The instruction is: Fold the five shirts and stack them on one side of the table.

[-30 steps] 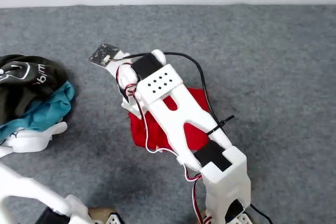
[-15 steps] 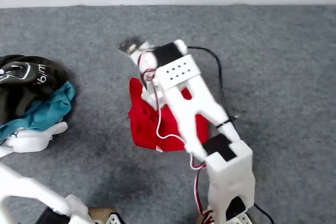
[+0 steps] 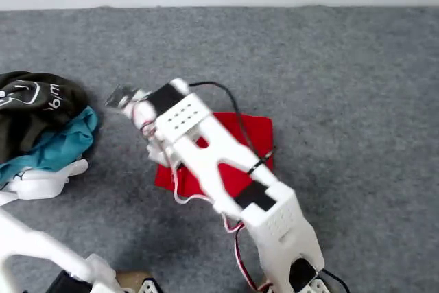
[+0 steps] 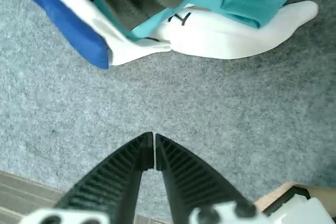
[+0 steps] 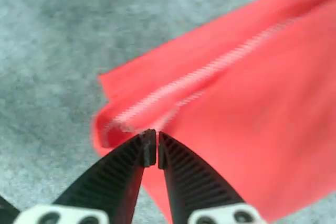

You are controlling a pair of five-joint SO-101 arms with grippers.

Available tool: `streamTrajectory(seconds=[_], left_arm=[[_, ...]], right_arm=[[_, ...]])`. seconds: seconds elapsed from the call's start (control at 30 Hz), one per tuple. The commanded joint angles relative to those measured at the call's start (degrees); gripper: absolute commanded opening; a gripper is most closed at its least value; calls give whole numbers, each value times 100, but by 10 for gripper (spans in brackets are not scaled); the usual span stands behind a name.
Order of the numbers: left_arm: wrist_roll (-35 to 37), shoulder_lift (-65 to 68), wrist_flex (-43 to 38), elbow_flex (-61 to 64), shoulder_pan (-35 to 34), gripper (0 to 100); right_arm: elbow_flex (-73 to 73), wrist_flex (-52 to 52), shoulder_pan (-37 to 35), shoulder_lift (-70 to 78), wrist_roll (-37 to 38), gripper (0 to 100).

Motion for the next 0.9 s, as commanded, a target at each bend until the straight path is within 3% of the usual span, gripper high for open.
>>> streamTrajectory(seconds=[0.0, 0.33, 0.7, 0.87], left_arm=[[35, -343, 88, -48, 237, 15], [826, -1459, 70, 163, 1055, 15], [1029, -1820, -193, 1068, 1345, 15], [1011, -2048, -563, 1455, 1345, 15]], right_arm=[[-299, 233, 778, -576, -44, 9], [-290, 224, 2624, -602, 0, 9], [-334, -338, 3486, 892, 9, 9], [-334, 4, 3380, 655, 0, 9]])
